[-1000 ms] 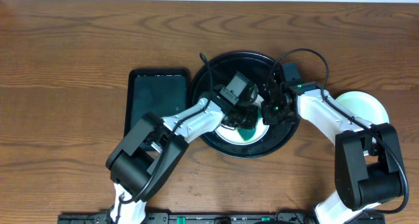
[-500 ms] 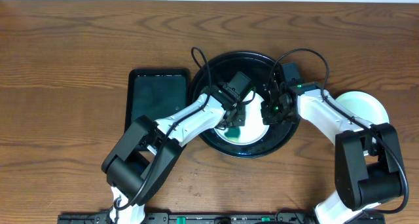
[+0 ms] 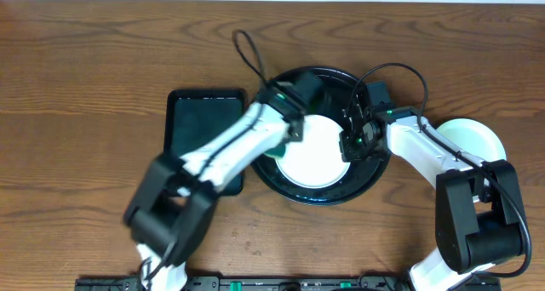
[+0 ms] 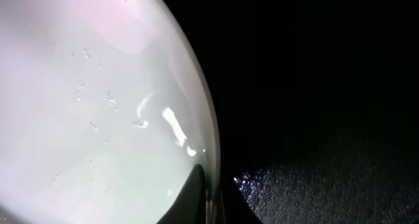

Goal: Clean dirty plates on tray and stack at the side
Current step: 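Return the sponge to the black rectangular tray with left gripper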

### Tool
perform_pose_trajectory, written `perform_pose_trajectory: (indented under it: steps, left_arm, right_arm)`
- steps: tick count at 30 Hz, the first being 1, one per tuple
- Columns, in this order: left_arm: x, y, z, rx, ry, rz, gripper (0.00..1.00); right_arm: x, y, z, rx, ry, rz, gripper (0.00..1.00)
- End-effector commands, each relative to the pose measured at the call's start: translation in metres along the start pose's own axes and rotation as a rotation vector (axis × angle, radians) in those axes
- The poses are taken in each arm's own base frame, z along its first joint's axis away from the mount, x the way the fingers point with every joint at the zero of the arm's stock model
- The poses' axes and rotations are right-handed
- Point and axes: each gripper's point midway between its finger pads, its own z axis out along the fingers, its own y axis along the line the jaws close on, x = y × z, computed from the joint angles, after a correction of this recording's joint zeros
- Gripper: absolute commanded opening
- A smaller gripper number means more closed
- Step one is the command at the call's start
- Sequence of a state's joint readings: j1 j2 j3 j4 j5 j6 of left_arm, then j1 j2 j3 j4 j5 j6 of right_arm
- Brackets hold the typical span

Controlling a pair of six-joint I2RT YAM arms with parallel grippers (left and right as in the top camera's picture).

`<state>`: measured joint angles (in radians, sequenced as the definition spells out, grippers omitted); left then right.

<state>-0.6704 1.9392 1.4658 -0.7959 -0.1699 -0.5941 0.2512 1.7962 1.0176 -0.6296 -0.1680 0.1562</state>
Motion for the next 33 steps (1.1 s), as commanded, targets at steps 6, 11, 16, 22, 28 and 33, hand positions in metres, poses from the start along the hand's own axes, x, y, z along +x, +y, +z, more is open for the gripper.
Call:
perform_pose_trajectory:
  steps: [6,11,16,22,28,33]
  left_arm:
    - [-0.050,0.102,-0.124,-0.001,-0.213,-0.120,0.08]
    - [-0.030,0.172,-0.102,-0.139,-0.087,-0.238,0.08]
    - [-0.001,0.187,-0.045,-0.068,0.039,-0.287,0.08]
    - [0.019,0.180,-0.001,0.035,0.058,-0.310,0.17]
    - [0.028,0.177,0.001,0.055,0.078,-0.295,0.32]
    - [0.024,0.169,-0.027,0.126,0.050,-0.296,0.46]
  right_arm:
    - [0.019,-0.009,0.025,0.038,0.069,-0.014,0.01]
    - [0.019,-0.009,0.025,0.038,0.070,-0.011,0.01]
    - [0.017,-0.008,0.025,0.038,0.061,0.023,0.01]
    - [0.017,-0.008,0.025,0.037,0.058,0.022,0.01]
    - [0.018,-0.008,0.025,0.035,0.065,0.031,0.01]
    - [0.018,0.000,0.018,-0.002,0.063,0.028,0.01]
